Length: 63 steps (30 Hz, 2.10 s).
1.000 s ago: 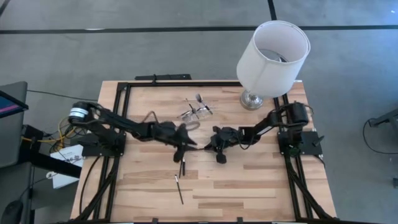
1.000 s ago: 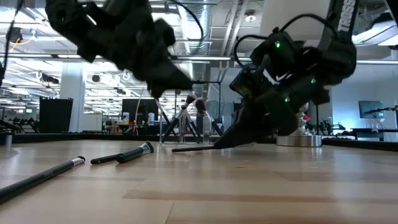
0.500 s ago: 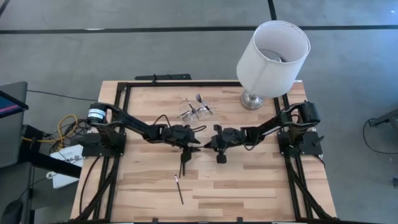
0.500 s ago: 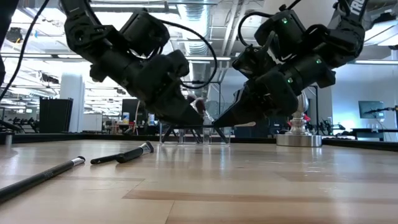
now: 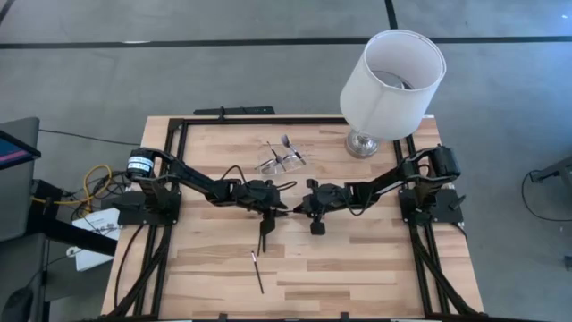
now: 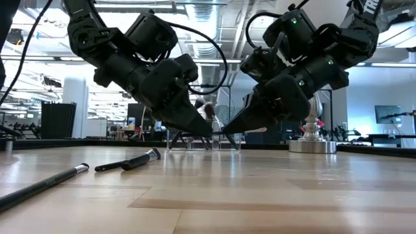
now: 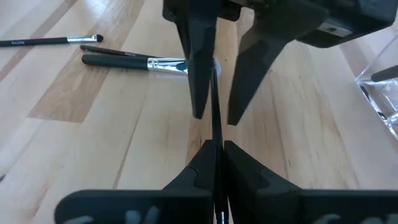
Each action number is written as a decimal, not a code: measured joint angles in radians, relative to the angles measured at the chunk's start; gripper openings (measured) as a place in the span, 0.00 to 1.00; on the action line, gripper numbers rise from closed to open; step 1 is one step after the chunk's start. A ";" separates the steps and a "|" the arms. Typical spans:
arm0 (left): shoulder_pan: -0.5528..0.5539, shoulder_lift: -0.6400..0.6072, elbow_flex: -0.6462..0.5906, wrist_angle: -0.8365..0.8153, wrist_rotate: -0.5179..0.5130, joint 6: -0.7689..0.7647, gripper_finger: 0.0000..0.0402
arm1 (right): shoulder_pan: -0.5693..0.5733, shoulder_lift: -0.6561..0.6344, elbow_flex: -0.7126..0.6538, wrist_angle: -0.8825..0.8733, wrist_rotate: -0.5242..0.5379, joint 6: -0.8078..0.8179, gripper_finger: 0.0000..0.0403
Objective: Sort items
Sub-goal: Put the white eyeshadow brush into the transparent organizer
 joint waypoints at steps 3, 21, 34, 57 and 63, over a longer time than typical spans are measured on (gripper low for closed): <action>0.004 0.000 0.000 0.000 0.000 0.000 0.13 | 0.000 0.000 0.000 0.001 0.001 0.000 0.02; 0.010 0.000 0.000 0.001 0.015 -0.014 0.27 | 0.000 -0.001 0.002 0.003 0.000 0.000 0.02; 0.011 0.000 0.000 0.001 0.015 -0.007 0.23 | 0.000 -0.001 0.002 0.019 0.027 -0.001 0.02; 0.025 0.000 -0.001 0.007 -0.001 -0.015 0.04 | 0.000 -0.002 0.002 0.028 0.066 0.038 0.11; 0.039 -0.004 -0.001 0.011 -0.003 0.005 0.04 | 0.000 -0.085 0.035 -0.028 0.132 0.031 0.20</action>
